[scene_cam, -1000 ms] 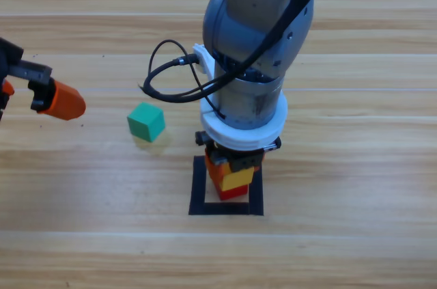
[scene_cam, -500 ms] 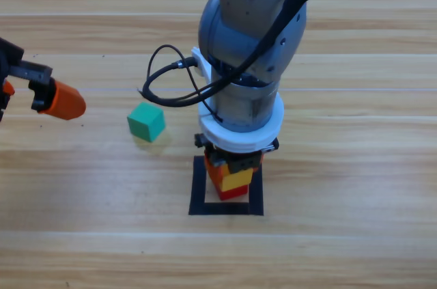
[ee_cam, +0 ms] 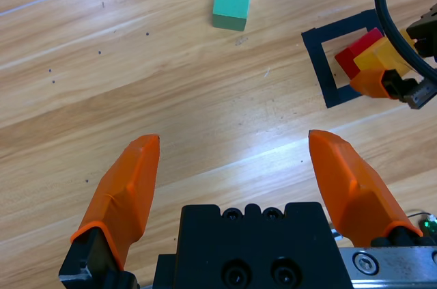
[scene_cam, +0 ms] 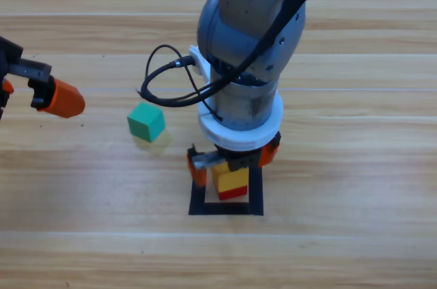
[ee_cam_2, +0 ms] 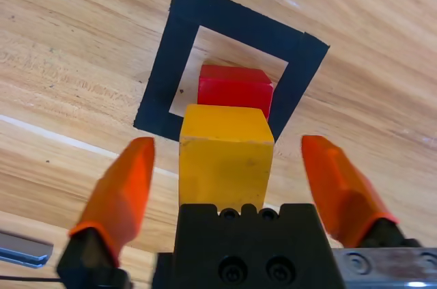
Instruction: Stack the blocks in the rectangular block: red at the bottom, yellow in the middle, green on top
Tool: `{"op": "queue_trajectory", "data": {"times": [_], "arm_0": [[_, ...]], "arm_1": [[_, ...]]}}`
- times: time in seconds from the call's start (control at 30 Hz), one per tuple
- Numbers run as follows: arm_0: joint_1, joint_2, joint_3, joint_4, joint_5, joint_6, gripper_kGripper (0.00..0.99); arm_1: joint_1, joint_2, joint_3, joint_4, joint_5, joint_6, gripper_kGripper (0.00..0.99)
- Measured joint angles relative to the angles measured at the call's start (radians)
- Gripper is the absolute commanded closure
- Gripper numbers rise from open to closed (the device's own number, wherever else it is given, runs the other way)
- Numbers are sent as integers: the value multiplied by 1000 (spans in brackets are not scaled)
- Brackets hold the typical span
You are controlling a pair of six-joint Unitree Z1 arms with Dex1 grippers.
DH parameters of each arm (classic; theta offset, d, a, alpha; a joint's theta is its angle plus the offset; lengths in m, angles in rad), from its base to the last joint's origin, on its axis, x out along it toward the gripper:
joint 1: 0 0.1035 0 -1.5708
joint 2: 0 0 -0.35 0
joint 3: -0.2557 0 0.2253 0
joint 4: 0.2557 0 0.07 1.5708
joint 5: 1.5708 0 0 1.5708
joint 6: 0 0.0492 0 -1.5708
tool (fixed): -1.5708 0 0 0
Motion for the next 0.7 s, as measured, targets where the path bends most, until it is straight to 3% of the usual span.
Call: {"op": "queue_trajectory", "data": {"times": [0.13, 0.23, 0.4, 0.47, 0.5, 0.53, 0.6, 0.7], "arm_0": [[0, 0, 0, 0, 0, 0, 57], [0, 0, 1, 0, 0, 0, 59], [20, 2, -2, -24, -10, 5, 59], [52, 9, -23, -24, -49, 28, 59], [73, 21, -44, -24, -75, 48, 59], [109, 56, -89, -24, -121, 82, 59], [161, 138, -158, -24, -163, 116, 59], [213, 246, -199, -23, -193, 149, 57]], "arm_1": [[0, -21, -8, 0, 1, -39, 0], [-1, -87, -8, 0, 48, -112, 0], [-11, -349, 86, 0, 84, -359, 0], [-30, -477, 205, -12, 96, -412, 0], [-47, -531, 257, -17, 142, -478, 0], [-81, -597, 342, -26, 238, -613, 0], [-118, -671, 475, -48, 332, -708, 0], [-146, -733, 661, -170, 352, -753, 0]]}}
